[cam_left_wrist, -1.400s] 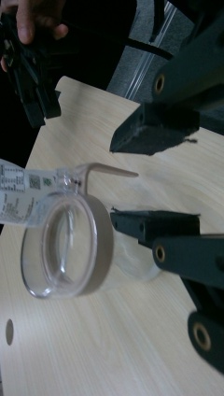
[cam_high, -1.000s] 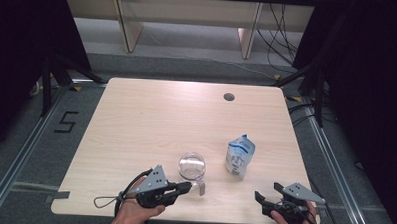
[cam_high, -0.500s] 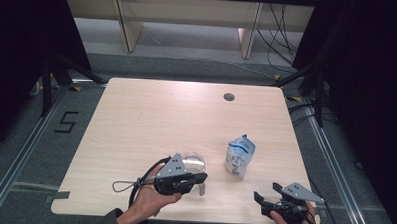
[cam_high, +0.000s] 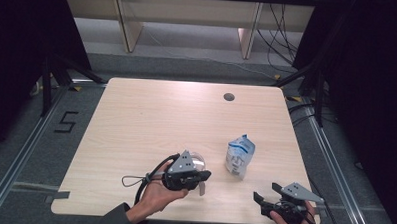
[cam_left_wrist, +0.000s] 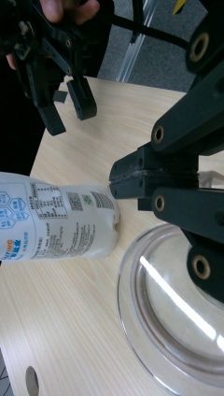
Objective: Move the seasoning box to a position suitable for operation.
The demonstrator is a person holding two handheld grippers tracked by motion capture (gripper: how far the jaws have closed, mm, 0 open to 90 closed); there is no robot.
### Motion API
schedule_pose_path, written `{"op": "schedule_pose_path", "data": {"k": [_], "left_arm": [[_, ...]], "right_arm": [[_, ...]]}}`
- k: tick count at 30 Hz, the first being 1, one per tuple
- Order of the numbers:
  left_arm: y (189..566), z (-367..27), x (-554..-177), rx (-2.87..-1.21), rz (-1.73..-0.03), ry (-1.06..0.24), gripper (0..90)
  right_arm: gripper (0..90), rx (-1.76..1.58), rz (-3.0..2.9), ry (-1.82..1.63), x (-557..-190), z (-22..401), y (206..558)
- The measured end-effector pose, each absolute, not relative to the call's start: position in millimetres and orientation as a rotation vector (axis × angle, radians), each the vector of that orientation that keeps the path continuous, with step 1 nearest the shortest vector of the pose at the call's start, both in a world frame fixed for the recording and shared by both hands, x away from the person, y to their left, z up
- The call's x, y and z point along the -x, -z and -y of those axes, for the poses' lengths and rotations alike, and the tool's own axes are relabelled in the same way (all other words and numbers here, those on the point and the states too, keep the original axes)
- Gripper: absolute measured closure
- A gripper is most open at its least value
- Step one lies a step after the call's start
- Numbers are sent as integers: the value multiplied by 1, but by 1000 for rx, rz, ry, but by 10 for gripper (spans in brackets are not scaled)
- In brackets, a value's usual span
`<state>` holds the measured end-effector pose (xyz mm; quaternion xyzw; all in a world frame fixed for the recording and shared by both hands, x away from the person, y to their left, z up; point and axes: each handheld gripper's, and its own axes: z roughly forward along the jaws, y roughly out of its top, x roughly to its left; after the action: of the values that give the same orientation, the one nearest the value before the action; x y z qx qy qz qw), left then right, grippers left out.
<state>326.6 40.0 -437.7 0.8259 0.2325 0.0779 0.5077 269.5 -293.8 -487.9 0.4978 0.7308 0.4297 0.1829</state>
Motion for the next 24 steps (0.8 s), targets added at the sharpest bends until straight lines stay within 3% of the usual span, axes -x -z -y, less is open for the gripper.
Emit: {"op": "schedule_pose_path", "data": {"k": [24], "left_arm": [[439,-44,-324,-2030,-530,-191,894]], "right_arm": [[223,-1373,-2073,-1216,-271,295,488]]}}
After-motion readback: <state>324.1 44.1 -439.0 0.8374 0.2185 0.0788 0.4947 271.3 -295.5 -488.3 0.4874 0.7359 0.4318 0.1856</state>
